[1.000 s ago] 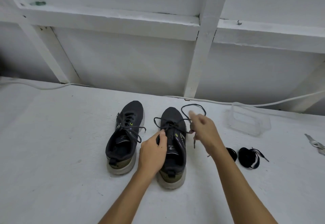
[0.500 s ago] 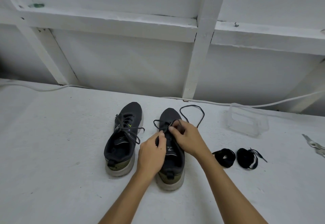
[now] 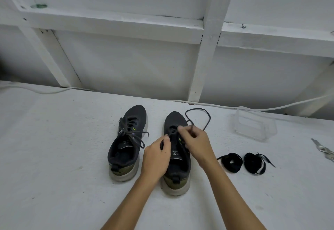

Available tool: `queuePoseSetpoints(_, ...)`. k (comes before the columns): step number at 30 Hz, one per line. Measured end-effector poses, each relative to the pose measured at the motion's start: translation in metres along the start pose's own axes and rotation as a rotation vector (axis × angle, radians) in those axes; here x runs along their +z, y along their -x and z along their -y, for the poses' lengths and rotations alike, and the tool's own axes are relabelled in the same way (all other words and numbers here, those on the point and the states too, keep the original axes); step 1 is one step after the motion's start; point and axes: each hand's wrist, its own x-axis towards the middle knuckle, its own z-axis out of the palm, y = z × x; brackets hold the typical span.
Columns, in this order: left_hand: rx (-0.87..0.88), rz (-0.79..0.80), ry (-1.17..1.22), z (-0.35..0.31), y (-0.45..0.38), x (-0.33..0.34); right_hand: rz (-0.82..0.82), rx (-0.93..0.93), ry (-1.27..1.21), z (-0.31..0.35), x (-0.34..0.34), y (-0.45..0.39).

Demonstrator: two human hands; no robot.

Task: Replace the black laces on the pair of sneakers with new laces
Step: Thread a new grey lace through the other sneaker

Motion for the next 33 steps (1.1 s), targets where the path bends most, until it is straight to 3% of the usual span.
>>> queuePoseSetpoints(3,0.015,0.011,-0.015,0.0,0.001,0.0,0.111,-0.028,0.191,0.002,0.002,-0.002)
queuePoseSetpoints(7,0.024,0.006,0.007,-0.002,0.001,-0.001,0.103,-0.095,0.38,0.001,0.001,-0.015)
queuePoseSetpoints(14,0.045,-0.001,0.0,-0.001,0.001,0.0,0.05,-0.104,0.335,-0.004,0.004,-0.018)
queuePoseSetpoints(22,0.042,-0.014,-0.01,-0.001,0.001,0.002,0.106,-0.312,0.659,-0.008,0.009,-0.023)
queuePoseSetpoints(25,-0.011,-0.021,-0.039,0.003,-0.001,0.005,0.08,-0.255,0.457,-0.009,0.002,-0.019)
queuePoseSetpoints(29,-0.017,-0.022,-0.061,0.005,-0.002,0.005,0.044,0.015,-0.041,-0.008,-0.002,-0.009)
queuePoseSetpoints(33,-0.023,-0.009,-0.052,0.002,-0.002,0.005,0.054,0.033,-0.047,-0.005,-0.004,-0.006)
